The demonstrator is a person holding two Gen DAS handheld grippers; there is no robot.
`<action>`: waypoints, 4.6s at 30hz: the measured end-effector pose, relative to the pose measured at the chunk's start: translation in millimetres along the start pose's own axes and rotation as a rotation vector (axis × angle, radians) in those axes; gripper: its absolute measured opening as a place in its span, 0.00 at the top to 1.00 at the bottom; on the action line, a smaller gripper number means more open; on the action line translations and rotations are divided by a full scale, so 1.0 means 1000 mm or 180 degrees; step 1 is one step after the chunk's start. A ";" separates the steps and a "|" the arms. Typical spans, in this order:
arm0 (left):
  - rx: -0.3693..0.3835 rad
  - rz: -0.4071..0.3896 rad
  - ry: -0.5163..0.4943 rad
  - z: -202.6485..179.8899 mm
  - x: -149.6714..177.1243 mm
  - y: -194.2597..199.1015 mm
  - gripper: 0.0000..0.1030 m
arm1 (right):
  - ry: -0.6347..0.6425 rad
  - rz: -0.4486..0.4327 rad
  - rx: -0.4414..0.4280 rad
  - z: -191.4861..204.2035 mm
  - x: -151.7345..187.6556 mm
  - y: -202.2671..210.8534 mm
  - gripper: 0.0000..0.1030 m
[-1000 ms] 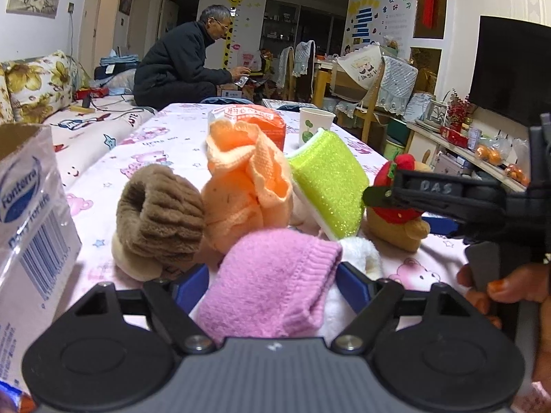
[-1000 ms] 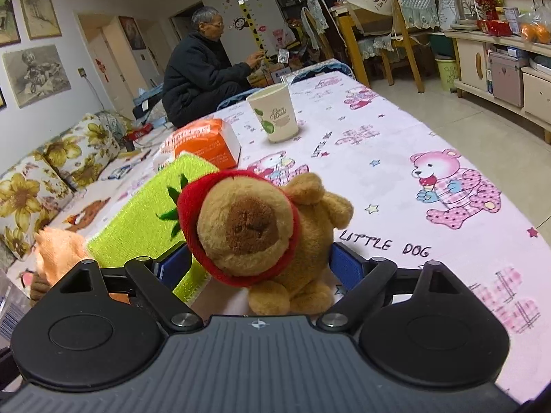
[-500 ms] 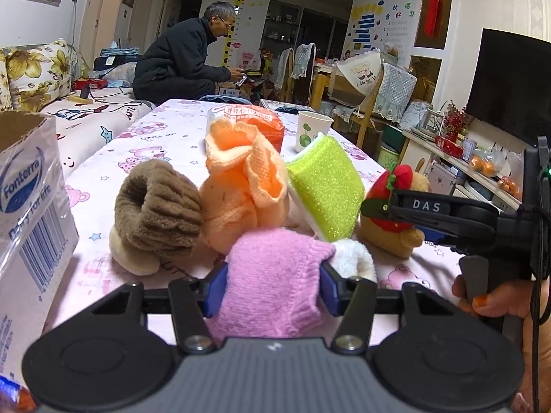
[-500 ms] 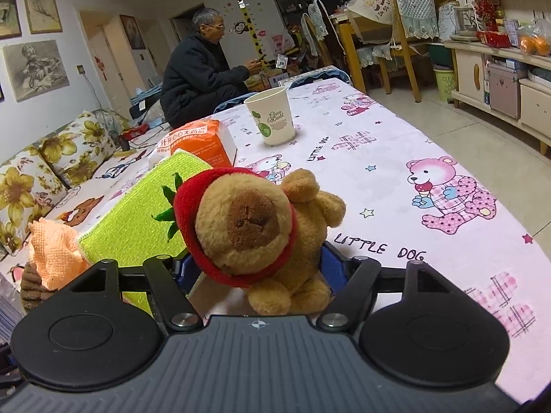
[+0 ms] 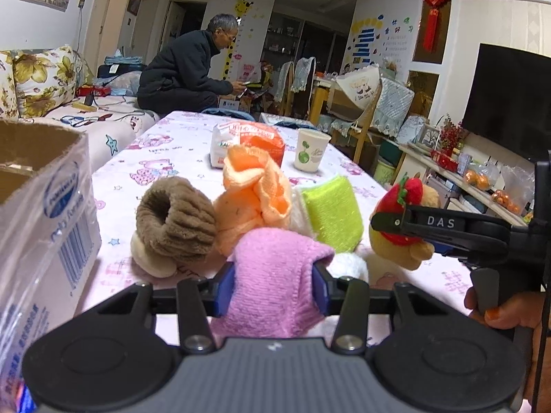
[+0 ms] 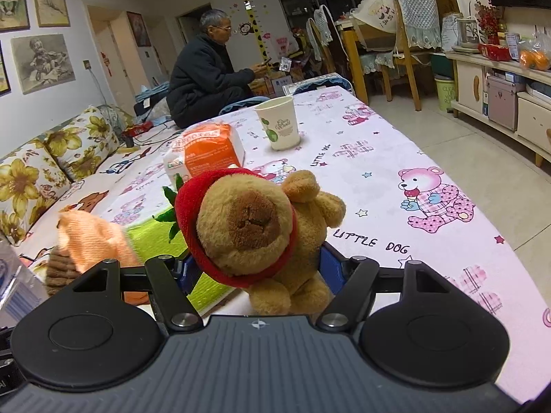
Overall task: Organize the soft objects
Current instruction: 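Carry the pink knit item and teddy bear over the cardboard box, then open both grippers to drop the items into the box, then move both grippers back over the table toward the white fluffy items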
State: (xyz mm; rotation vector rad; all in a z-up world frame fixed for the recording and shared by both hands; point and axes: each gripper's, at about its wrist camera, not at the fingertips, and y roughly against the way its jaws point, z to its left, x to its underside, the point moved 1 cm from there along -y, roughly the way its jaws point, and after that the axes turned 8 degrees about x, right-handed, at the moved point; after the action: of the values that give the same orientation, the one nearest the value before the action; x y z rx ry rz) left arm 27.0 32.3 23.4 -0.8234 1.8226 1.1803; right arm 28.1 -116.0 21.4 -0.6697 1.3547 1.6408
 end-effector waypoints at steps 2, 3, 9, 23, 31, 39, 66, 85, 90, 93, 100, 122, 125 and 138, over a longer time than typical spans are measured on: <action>0.0020 -0.0028 -0.0003 -0.001 0.000 0.005 0.56 | 0.0002 0.0006 -0.0024 0.000 0.000 0.004 0.16; 0.0027 -0.0044 -0.0006 -0.001 0.000 0.008 0.56 | 0.0002 0.0009 -0.0040 0.000 0.000 0.006 0.16; 0.0087 -0.0143 -0.0023 -0.003 -0.004 0.022 0.56 | -0.0051 0.0016 -0.0138 -0.004 -0.003 0.014 0.16; 0.0137 -0.0455 -0.0012 0.005 -0.014 0.053 0.56 | -0.0027 0.0014 -0.0384 0.012 -0.005 0.019 0.16; 0.0154 -0.0647 0.0043 0.013 -0.022 0.073 0.56 | 0.0065 -0.0062 -0.0552 0.031 -0.008 0.024 0.16; 0.0122 -0.0862 0.0191 0.030 -0.027 0.097 0.56 | 0.0225 -0.0112 -0.0808 0.063 -0.008 0.032 0.16; -0.0689 -0.1284 0.1027 0.123 -0.021 0.167 0.55 | 0.1122 -0.0199 -0.1510 0.165 0.010 0.044 0.16; -0.0970 -0.1309 0.1222 0.129 -0.017 0.176 0.54 | 0.1395 -0.0217 -0.1516 0.166 0.021 0.053 0.14; -0.1022 -0.1331 0.1274 0.131 -0.016 0.179 0.53 | 0.1482 -0.0214 -0.1573 0.171 0.021 0.052 0.12; -0.1057 -0.1351 0.1293 0.131 -0.017 0.179 0.51 | 0.1533 -0.0180 -0.1573 0.168 0.023 0.053 0.01; -0.1133 -0.1437 0.1208 0.126 -0.017 0.183 0.22 | 0.1517 -0.0194 -0.1566 0.158 0.016 0.063 0.02; -0.1109 -0.1476 0.0728 0.102 -0.022 0.175 0.04 | 0.1002 -0.0083 -0.1238 0.098 0.000 0.063 0.02; -0.1094 -0.1461 0.0676 0.098 -0.022 0.173 0.04 | 0.1039 -0.0088 -0.1183 0.095 -0.001 0.063 0.02; -0.0951 -0.1391 0.0290 0.064 -0.023 0.157 0.03 | 0.0802 -0.0125 -0.0826 0.063 -0.009 0.054 0.02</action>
State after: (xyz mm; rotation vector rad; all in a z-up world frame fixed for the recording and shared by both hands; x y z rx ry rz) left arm -76.5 149.6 92.9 -1.3856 1.4466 1.1491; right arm -7.3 -58.7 71.3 -1.0797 1.3025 1.7617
